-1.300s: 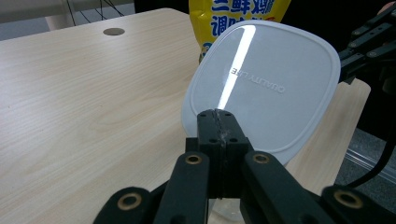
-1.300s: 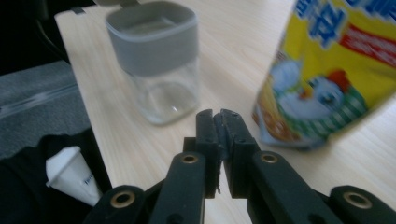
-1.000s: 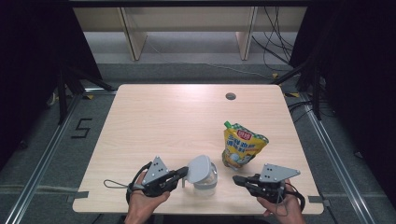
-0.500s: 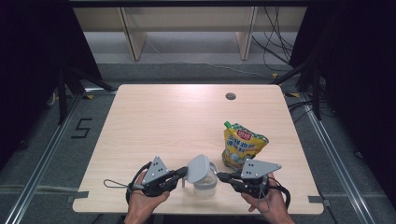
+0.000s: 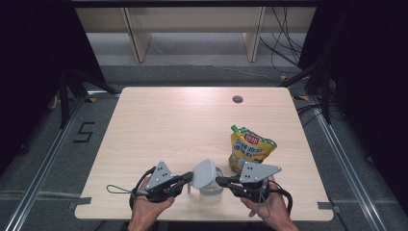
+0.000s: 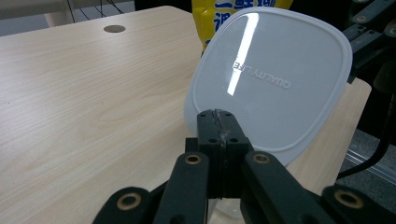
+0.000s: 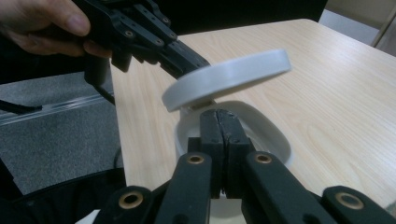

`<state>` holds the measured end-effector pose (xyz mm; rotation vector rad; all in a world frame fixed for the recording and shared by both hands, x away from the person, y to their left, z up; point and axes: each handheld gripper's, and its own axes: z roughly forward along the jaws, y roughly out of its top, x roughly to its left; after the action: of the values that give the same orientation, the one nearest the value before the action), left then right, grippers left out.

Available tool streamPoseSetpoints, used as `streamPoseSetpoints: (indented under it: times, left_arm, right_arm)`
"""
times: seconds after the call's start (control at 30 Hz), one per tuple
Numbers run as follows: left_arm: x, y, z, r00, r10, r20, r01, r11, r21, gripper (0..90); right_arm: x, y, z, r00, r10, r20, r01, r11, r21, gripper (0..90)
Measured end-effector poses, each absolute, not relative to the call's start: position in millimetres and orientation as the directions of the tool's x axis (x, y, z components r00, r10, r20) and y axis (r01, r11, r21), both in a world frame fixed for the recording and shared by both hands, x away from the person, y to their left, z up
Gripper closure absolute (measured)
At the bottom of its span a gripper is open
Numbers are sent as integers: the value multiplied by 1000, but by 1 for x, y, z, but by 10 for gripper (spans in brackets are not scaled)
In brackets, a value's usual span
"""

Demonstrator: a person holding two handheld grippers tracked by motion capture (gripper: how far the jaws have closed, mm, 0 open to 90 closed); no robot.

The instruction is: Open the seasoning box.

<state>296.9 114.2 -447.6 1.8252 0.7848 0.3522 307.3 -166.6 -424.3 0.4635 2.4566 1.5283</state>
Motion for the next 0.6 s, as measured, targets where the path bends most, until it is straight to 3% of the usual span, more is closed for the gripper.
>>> streamPoseSetpoints:
  times: [0.23, 0.6]
  left_arm:
    - [298, 120, -447, 737, 662, -135, 354, -208, 912, 801]
    - [285, 148, -465, 730, 667, -149, 398, -238, 886, 474]
  right_arm:
    - [306, -162, -418, -933, 358, -33, 133, 429, 894, 900]
    - [305, -154, -414, -929, 366, -55, 110, 416, 903, 900]
